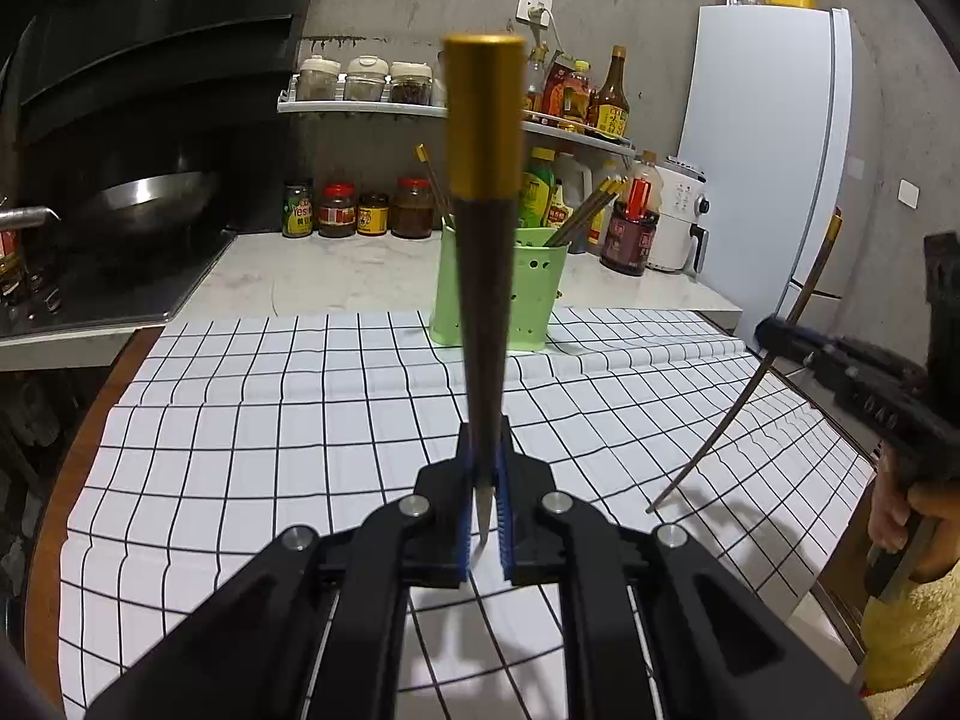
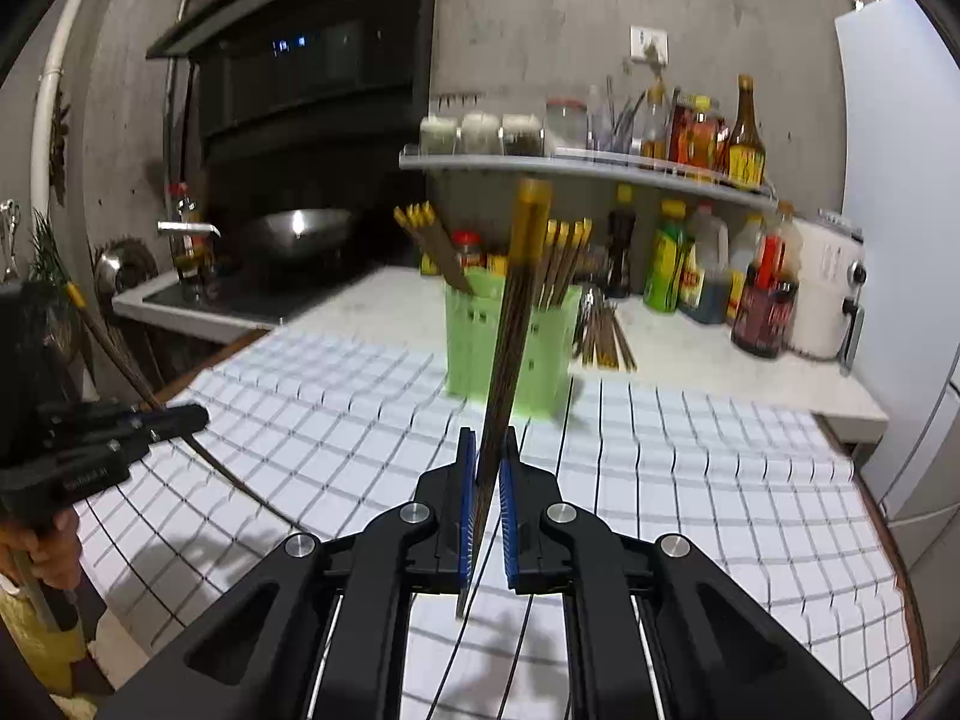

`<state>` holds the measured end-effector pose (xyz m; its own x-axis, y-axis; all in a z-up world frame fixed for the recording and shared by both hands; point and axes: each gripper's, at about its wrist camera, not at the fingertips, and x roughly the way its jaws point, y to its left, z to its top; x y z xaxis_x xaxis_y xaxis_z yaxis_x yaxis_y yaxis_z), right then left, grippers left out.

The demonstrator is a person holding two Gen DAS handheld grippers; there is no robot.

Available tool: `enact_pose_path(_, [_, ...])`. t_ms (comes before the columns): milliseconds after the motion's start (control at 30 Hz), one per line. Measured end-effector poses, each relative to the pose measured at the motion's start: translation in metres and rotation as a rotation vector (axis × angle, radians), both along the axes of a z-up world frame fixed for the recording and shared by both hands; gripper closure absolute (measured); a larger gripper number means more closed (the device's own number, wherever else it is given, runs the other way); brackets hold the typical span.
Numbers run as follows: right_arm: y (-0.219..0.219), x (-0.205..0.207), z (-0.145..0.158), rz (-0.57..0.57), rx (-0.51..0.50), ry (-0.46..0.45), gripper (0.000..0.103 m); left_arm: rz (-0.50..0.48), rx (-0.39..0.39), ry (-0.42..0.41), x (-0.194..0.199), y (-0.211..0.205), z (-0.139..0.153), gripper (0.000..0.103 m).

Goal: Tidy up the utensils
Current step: 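Lift the left tool's chopstick upright toward the green holder while the right tool lifts its own, then drop both chopsticks into the green holder and open both tools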

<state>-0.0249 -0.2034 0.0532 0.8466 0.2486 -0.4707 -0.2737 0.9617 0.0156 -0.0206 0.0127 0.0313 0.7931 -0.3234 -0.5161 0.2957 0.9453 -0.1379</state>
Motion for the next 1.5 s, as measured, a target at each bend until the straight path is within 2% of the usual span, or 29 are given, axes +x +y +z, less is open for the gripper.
enact_pose_path(133, [0.0, -0.008, 0.001, 0.008, 0.01, -0.004, 0.096, 0.004, 0.017, -0.017, -0.005, -0.001, 0.004, 0.097])
enact_pose_path(233, [-0.002, -0.012, 0.006, -0.002, -0.004, -0.04, 0.096, 0.003, 0.018, -0.032, -0.007, -0.003, 0.01, 0.097])
enact_pose_path(400, [-0.022, 0.004, 0.016, -0.039, 0.034, -0.073, 0.096, 0.006, 0.02, -0.049, 0.005, -0.007, 0.019, 0.097])
enact_pose_path(567, [-0.037, 0.036, 0.031, -0.077, 0.047, -0.121, 0.096, -0.013, 0.036, -0.112, 0.036, -0.023, 0.043, 0.097])
enact_pose_path(833, [-0.054, 0.112, 0.09, -0.129, 0.094, -0.286, 0.096, -0.015, -0.003, -0.292, 0.103, -0.057, 0.111, 0.097])
enact_pose_path(967, [-0.056, 0.146, 0.109, -0.125, 0.127, -0.336, 0.096, -0.011, -0.001, -0.308, 0.146, -0.071, 0.126, 0.097])
enact_pose_path(1067, [-0.056, 0.175, 0.11, -0.107, 0.164, -0.325, 0.096, -0.015, 0.021, -0.281, 0.178, -0.083, 0.125, 0.097])
enact_pose_path(1200, [-0.05, 0.211, 0.094, -0.067, 0.183, -0.245, 0.096, -0.009, 0.1, -0.203, 0.22, -0.098, 0.102, 0.097])
enact_pose_path(1367, [-0.038, 0.242, 0.065, -0.035, 0.151, -0.131, 0.096, -0.037, 0.148, -0.133, 0.245, -0.105, 0.076, 0.097])
enact_pose_path(1433, [-0.036, 0.249, 0.057, -0.024, 0.143, -0.097, 0.095, -0.032, 0.165, -0.136, 0.25, -0.107, 0.072, 0.097])
enact_pose_path(1500, [-0.036, 0.252, 0.055, -0.02, 0.139, -0.083, 0.092, -0.036, 0.161, -0.143, 0.252, -0.105, 0.073, 0.088])
